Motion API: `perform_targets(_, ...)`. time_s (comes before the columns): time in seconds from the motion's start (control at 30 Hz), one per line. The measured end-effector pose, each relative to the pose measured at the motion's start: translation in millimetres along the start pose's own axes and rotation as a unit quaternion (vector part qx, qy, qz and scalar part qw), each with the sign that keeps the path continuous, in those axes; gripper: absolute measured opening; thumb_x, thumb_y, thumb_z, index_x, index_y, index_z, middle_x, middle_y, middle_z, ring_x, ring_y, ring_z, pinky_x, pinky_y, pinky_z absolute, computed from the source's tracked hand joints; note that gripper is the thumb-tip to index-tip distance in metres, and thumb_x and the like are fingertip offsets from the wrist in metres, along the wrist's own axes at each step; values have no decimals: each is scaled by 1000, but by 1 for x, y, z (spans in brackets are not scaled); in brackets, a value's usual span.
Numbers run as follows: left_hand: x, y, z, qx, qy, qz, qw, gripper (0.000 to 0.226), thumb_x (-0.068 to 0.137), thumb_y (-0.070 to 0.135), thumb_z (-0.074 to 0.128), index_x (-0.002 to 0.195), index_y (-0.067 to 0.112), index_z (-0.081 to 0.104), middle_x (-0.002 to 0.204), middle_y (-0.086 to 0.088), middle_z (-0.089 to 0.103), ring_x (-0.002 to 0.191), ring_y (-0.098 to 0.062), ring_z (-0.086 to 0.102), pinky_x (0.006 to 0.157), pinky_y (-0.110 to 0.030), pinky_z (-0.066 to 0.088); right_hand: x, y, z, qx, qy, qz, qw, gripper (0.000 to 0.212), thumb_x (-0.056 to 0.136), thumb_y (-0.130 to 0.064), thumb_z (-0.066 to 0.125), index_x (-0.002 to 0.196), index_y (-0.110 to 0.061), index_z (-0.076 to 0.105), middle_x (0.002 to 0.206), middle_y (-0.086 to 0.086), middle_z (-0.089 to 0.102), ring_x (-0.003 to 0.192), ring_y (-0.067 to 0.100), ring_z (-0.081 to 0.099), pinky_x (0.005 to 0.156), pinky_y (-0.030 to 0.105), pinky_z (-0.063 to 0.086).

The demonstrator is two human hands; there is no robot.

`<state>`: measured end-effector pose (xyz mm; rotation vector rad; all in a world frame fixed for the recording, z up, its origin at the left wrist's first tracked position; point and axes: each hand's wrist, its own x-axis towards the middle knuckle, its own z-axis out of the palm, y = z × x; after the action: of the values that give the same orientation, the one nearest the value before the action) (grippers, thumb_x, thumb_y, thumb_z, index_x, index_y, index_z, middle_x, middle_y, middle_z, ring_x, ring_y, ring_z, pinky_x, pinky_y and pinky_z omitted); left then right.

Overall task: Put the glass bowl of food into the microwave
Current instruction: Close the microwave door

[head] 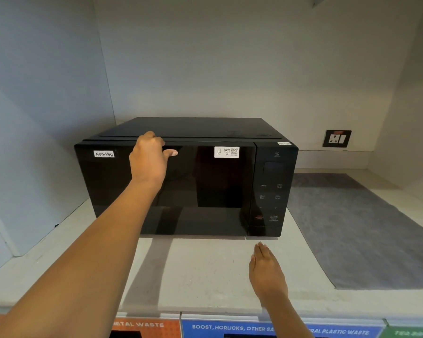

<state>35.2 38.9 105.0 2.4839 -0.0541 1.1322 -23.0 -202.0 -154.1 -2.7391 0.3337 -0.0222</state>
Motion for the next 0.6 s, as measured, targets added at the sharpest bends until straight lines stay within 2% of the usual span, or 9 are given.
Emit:
perform_targets(0.3, -1, -5, 4, 17, -2, 17, 1000, 41, 82, 25, 70, 110, -4, 67, 109, -19, 65, 102, -33, 62, 82, -41, 53, 1, -1, -1, 3, 6, 6, 1000, 61, 98, -43, 26, 149, -22, 1, 159, -3, 0, 147, 19, 7, 118, 32, 14)
perform_targets(0.47, -10, -11, 8, 26, -5, 48, 999, 42, 89, 26, 62, 121, -3, 61, 116, -18, 62, 111, -31, 57, 89, -38, 51, -2, -2, -5, 2, 6, 5, 1000, 60, 98, -42, 26, 149, -21, 1, 159, -3, 0, 147, 19, 7, 118, 31, 14)
perform_targets(0.6, -23, -19, 13, 51, -14, 79, 995, 50, 94, 27, 55, 135, 0, 47, 130, -16, 53, 125, -28, 49, 100, -36, 48, -5, -3, -13, 3, -13, -6, 1000, 60, 99, -40, 27, 149, -19, 1, 159, -1, 0, 147, 20, 7, 119, 31, 14)
